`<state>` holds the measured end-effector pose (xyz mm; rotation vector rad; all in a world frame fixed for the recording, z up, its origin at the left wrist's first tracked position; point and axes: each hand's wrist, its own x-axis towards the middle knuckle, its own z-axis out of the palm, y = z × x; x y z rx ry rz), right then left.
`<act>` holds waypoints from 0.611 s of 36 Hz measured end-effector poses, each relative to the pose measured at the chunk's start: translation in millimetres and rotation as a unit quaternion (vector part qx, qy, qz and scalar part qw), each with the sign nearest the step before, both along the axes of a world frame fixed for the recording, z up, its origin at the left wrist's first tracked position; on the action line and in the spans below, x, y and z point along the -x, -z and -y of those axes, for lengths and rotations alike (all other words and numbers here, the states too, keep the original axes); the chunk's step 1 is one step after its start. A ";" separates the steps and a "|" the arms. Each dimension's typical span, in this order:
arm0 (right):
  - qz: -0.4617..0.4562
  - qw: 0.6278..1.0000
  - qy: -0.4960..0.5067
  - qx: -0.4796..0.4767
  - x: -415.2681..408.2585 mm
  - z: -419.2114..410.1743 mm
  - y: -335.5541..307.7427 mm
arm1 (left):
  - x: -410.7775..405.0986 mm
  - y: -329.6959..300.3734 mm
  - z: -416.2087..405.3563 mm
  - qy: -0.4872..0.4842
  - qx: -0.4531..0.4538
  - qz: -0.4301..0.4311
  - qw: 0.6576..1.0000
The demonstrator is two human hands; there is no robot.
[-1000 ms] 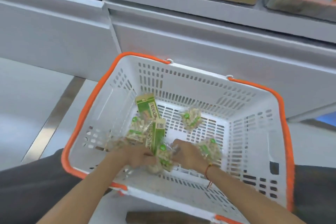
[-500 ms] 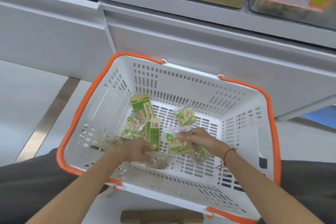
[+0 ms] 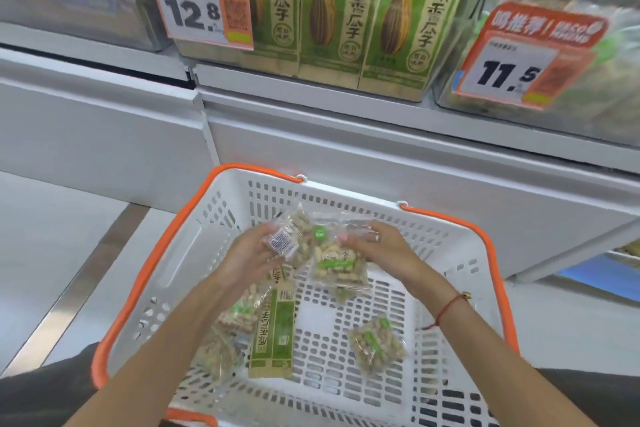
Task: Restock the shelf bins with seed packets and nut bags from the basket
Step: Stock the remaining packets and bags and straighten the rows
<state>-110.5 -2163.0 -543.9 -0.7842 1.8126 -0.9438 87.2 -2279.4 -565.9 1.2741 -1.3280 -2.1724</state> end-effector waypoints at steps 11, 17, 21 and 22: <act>0.303 0.940 0.155 -0.004 35.9 -4.3 -70.7 | 24.3 -67.0 -9.1 0.045 0.500 -0.012 0.865; 0.246 0.967 0.057 -0.019 49.1 -11.0 -123.2 | 16.3 -109.3 -8.0 0.069 0.673 -0.023 0.736; 0.154 0.988 -0.019 -0.007 51.2 -18.3 -160.9 | 12.0 -146.2 -3.5 0.117 0.552 -0.081 0.822; 0.151 0.988 -0.024 0.001 52.5 -20.5 -168.6 | 11.5 -154.2 -4.3 0.119 0.533 -0.095 0.832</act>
